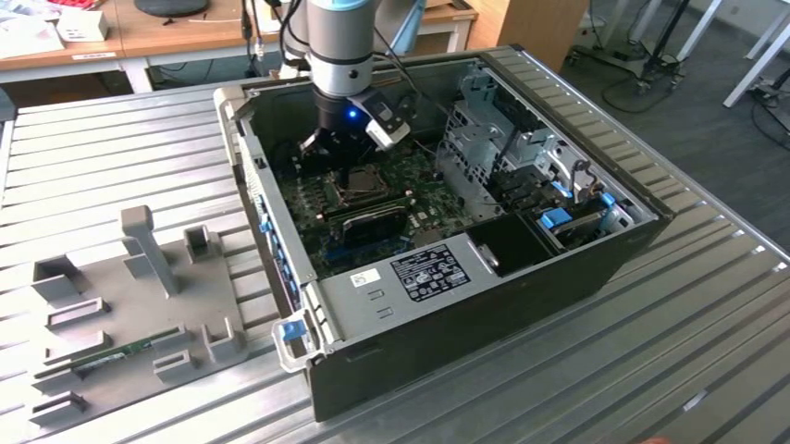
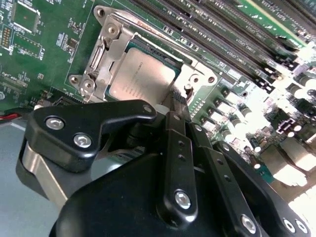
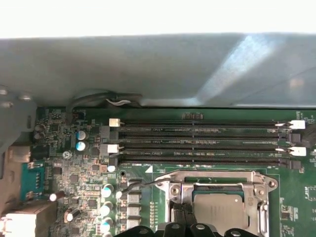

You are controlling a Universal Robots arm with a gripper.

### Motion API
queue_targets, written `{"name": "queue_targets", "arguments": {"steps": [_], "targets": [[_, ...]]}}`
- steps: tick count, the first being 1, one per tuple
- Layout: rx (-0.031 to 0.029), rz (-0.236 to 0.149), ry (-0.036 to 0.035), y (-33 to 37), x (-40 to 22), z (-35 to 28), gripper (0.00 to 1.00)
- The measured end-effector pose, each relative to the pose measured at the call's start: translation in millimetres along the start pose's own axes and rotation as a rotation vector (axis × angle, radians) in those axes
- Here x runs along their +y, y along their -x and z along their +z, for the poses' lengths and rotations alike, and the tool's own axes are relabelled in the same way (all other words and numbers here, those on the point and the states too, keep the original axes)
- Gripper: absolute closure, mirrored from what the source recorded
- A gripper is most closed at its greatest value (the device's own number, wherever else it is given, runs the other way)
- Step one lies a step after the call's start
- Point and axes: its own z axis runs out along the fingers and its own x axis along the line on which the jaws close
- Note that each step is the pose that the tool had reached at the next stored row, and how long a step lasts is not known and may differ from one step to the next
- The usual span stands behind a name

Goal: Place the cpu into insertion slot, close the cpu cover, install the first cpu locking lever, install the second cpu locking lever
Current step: 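Close the cpu cover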

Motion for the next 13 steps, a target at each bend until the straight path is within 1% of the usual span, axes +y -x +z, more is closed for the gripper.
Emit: {"name": "queue_targets", "arguments": {"steps": [5, 11, 13], "targets": [[0.0001, 0.000, -0.0001, 0.2, 0.1, -6.4, 0.89], [0.0000, 0.000, -0.0001, 0.2, 0.1, -7.1, 0.89], [0.0002, 0.000, -0.0003, 1.6, 0.1, -7.2, 0.89]]}}
